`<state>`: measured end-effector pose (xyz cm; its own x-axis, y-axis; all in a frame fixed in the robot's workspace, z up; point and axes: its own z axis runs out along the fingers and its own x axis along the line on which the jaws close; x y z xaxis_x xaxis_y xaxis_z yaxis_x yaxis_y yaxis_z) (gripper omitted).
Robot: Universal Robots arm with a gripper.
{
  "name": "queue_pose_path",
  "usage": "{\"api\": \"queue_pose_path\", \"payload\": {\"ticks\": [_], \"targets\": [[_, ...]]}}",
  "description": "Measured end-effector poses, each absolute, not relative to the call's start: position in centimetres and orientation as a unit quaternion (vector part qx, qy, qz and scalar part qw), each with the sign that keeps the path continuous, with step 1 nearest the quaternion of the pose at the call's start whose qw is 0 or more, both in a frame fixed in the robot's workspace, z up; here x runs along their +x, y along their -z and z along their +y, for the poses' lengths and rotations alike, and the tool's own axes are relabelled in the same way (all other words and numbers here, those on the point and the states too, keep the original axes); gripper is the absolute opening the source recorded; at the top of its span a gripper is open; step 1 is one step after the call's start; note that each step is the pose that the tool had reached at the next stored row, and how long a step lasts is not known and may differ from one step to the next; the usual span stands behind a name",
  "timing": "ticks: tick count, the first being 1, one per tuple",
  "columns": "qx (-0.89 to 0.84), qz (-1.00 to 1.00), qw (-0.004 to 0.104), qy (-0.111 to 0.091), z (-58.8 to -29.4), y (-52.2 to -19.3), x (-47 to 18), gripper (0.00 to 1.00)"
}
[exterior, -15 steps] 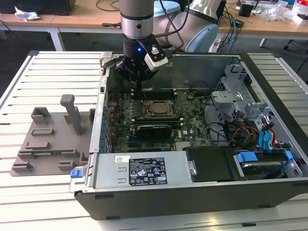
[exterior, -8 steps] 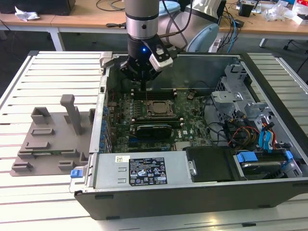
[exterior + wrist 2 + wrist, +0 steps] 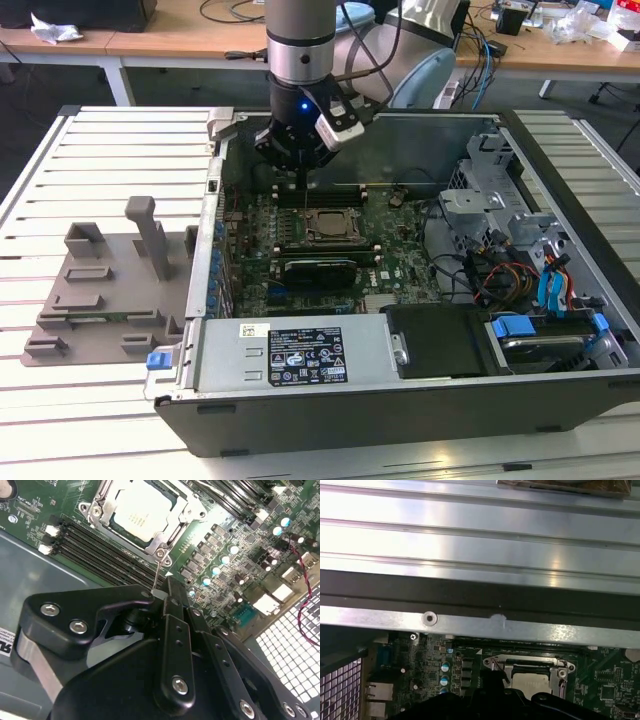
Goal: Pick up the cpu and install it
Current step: 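Install the first cpu locking lever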
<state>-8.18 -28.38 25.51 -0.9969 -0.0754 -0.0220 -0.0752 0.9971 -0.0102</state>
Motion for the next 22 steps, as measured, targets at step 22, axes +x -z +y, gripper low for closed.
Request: {"api": "queue_pose_path", "payload": {"ticks": [22], "targets": [[-0.038,0.999,0.010,0.006,-27.5,-21.4,-5.9,0.11]]}}
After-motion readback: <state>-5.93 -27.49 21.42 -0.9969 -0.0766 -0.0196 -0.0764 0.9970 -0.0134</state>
